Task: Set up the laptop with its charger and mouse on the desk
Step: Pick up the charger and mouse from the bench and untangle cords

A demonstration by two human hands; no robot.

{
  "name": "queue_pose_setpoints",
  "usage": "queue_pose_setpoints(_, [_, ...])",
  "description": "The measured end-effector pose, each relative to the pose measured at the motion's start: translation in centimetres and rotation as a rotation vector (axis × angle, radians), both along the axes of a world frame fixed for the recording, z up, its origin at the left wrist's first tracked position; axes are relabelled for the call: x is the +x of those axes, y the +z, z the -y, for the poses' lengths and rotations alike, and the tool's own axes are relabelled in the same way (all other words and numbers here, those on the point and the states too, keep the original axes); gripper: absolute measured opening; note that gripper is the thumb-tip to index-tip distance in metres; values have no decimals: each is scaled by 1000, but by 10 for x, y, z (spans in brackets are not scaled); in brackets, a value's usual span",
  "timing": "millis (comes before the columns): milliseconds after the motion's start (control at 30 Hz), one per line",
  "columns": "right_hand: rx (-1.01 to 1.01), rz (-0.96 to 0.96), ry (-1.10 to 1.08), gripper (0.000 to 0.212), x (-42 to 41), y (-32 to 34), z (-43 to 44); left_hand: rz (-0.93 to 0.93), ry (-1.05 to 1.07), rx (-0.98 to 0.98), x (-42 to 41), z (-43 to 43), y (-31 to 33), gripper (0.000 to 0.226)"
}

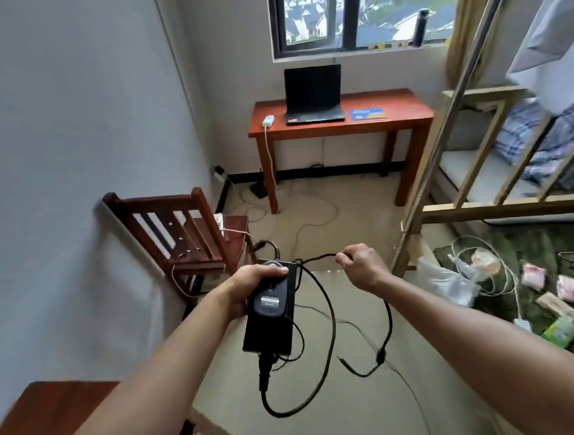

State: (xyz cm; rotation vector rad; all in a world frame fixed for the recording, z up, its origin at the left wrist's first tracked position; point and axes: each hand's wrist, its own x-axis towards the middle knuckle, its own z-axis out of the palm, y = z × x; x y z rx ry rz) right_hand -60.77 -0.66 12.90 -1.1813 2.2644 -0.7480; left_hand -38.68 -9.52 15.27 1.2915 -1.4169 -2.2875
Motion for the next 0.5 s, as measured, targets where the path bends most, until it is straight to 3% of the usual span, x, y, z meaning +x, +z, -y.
queue_pose_setpoints(200, [-50, 18, -126, 33, -83, 2, 87, 20, -60, -48, -95, 116, 5, 17])
queue_pose_setpoints(400, [-27, 68, -160, 34, -183, -29, 194, 70, -52, -98, -201, 232, -22, 46])
queue_pose_setpoints(500, [-5, 115, -181, 35, -247, -37, 261, 100, -48, -112, -262, 298, -29, 49])
